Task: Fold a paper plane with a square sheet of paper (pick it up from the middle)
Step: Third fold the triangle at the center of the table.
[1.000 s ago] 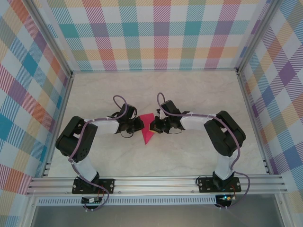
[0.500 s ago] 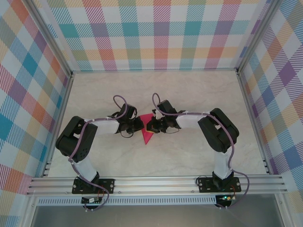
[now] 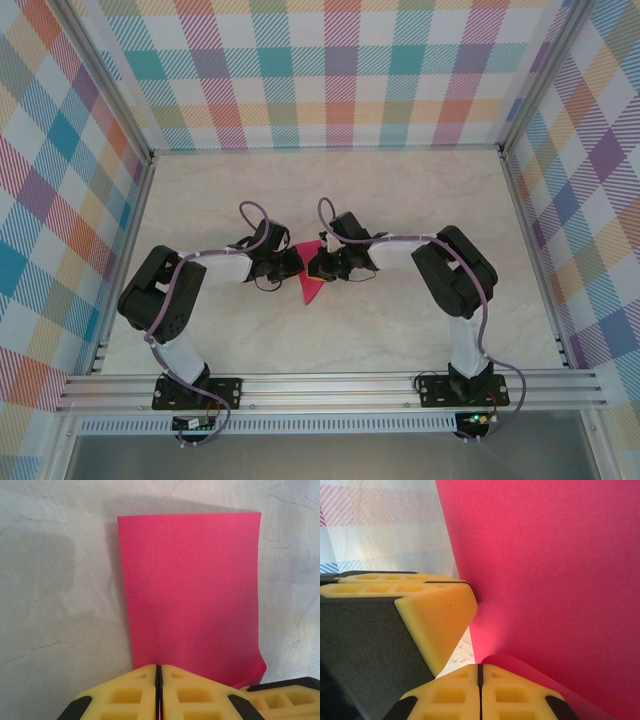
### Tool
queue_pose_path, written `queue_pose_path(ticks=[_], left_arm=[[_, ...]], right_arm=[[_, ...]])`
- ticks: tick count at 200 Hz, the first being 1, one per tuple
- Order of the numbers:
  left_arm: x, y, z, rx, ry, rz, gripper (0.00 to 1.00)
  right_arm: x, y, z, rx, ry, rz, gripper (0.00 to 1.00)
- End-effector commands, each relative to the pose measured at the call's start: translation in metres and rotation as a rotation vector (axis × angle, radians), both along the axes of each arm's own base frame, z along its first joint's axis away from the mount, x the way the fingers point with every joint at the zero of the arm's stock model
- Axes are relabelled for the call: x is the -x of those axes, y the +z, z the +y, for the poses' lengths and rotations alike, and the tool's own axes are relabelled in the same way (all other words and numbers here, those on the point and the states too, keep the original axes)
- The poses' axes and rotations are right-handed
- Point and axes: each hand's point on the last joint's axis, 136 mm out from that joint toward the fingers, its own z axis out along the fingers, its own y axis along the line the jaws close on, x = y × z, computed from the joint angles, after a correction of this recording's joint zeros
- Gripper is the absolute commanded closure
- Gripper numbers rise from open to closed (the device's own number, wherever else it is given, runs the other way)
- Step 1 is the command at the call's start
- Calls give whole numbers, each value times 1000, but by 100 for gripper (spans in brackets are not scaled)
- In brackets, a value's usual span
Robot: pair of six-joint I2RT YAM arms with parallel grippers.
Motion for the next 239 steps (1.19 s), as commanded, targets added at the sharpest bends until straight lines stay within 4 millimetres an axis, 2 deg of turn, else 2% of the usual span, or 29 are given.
queue_pose_path(ticks=[1, 34, 81, 163, 239], left_arm=[[7, 1, 1, -33, -20, 13, 90], [5, 7, 0, -25, -17, 3, 89], [-5, 36, -2, 11, 8, -77, 83], [-4, -2, 5, -73, 22, 21, 87], [-2, -8, 8, -104, 17, 53, 89]], right_arm=[[-2, -3, 7, -9, 43, -22, 93], [0, -7, 5, 9, 67, -29, 93], [5, 0, 2, 7, 91, -45, 93], [14, 15, 3, -19, 128, -69, 93], [26, 17, 2, -13, 168, -63, 92]])
